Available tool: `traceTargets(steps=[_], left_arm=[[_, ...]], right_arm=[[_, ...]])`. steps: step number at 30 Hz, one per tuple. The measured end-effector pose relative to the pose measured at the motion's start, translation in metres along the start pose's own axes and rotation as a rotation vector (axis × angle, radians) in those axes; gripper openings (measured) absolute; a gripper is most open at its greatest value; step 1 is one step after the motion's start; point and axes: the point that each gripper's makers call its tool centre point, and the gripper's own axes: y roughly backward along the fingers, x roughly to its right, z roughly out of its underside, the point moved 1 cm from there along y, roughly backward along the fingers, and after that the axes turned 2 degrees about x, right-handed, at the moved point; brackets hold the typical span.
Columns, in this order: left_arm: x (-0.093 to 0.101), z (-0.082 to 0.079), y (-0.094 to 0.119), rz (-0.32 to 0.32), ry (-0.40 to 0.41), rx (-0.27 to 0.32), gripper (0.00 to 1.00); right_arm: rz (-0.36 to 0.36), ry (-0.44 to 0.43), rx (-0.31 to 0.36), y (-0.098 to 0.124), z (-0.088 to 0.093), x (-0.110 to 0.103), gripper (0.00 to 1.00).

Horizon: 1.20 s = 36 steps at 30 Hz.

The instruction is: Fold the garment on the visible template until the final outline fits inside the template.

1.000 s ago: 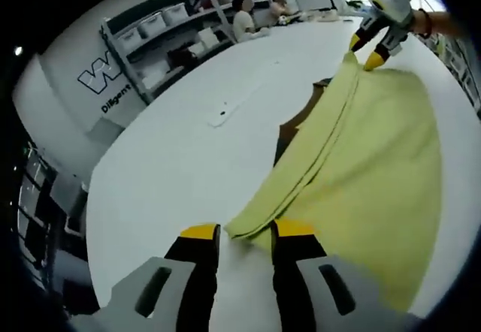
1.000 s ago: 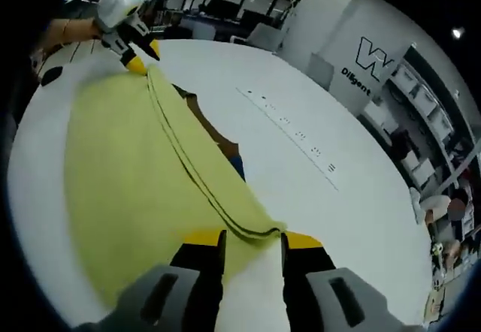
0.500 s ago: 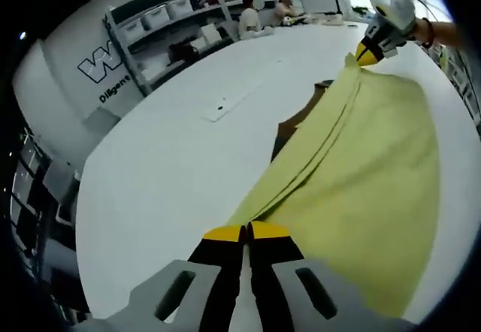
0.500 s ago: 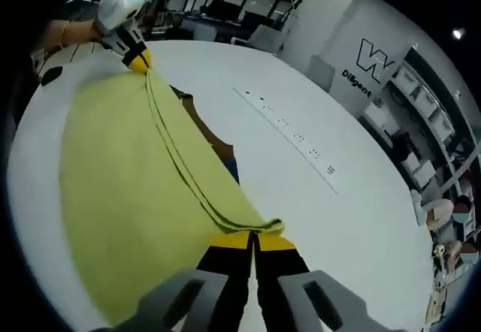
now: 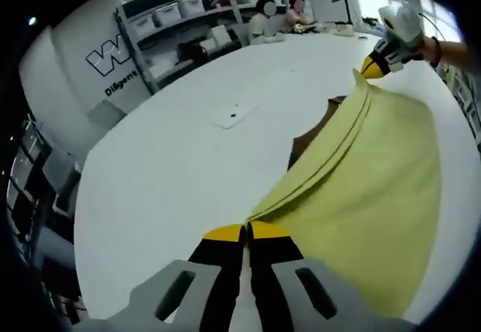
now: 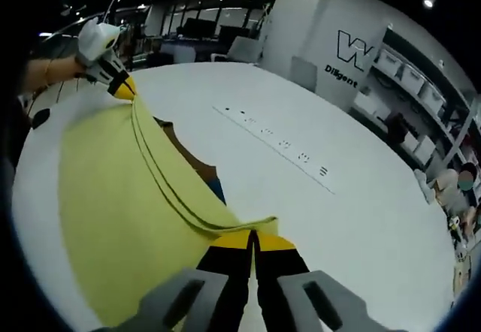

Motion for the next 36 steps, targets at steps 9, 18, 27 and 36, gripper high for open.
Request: traceTargets(steps=[9,18,27,36], left_arm=[[-0.010,-0.001,-0.018,-0.006,0.116,-0.027,0.02],[-0.019,0.008,-0.027,-0.044,0.166,-0.071,0.08],[-0.021,0.010,-0.017,-0.043,0.252,-0.074,0.19],[-0.018,0.008,0.000,-0.053,0.241,-0.086,0.34]], right_arm=[[0.013,-0.115,-0.026,-0.014,0.012,0.002,0.00],[0.030,-0.216,-0.037,-0.020,0.017,0.007,0.00],[0.049,-0.282,-0.042,-0.014,0.015,0.003,0.00],[0.069,-0.453,0.026,0.011,-0.006,0.002,0.19]])
